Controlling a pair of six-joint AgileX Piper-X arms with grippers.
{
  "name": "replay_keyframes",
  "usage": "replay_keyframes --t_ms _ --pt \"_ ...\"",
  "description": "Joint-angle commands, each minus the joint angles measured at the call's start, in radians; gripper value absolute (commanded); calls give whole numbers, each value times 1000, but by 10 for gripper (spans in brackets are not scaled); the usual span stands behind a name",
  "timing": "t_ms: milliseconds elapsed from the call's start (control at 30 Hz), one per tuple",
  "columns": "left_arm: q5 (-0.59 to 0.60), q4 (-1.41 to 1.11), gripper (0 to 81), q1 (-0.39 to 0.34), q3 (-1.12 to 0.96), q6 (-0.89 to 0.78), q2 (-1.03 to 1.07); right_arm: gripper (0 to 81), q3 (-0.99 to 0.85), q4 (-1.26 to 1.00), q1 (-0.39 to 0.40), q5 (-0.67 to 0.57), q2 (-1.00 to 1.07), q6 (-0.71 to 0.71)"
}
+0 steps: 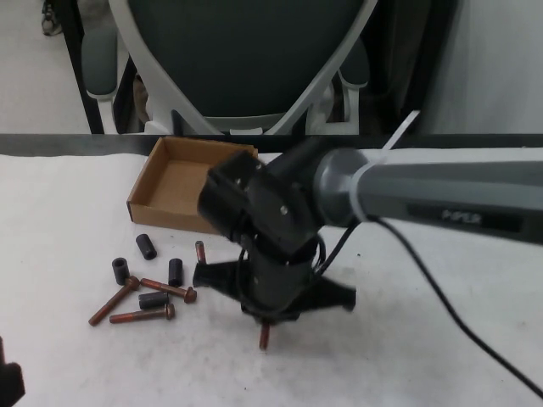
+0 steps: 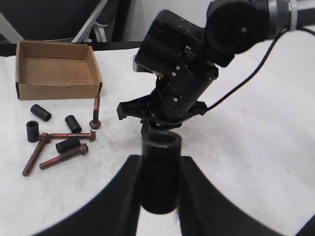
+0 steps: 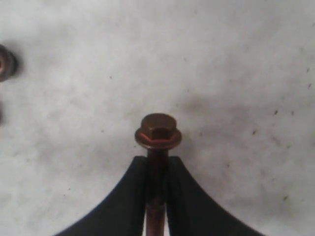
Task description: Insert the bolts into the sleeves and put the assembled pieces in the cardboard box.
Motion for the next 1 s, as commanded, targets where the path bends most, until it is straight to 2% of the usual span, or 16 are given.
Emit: replay_keyframes --t_ms 0,167,267,467,667,733,833,867,933,967 --pt "38 -5 8 -2 1 146 3 2 -4 -21 -3 30 -52 -111" --pt "38 -30 8 -2 21 280 4 2 30 -96 -3 39 -137 -221" --pt "78 -108 8 -2 79 363 4 2 104 -150 -3 34 -212 -242" --pt "112 -283 8 -2 181 446 7 2 328 -319 -3 0 -429 -295" --pt "119 -337 8 -2 221 501 79 2 557 -520 0 -59 -687 -331" --pt "210 -355 8 -2 221 453 131 2 612 -576 4 -99 -754 -385" --pt "396 -420 8 -2 221 244 226 2 669 -636 17 -151 -835 -464" --pt "411 -441 8 -2 221 192 265 2 679 -646 22 -159 -851 -491" --pt "421 -475 8 -2 221 253 331 2 687 -640 29 -173 -871 -511" --pt "424 -488 8 -5 217 393 357 2 690 -639 33 -191 -878 -511"
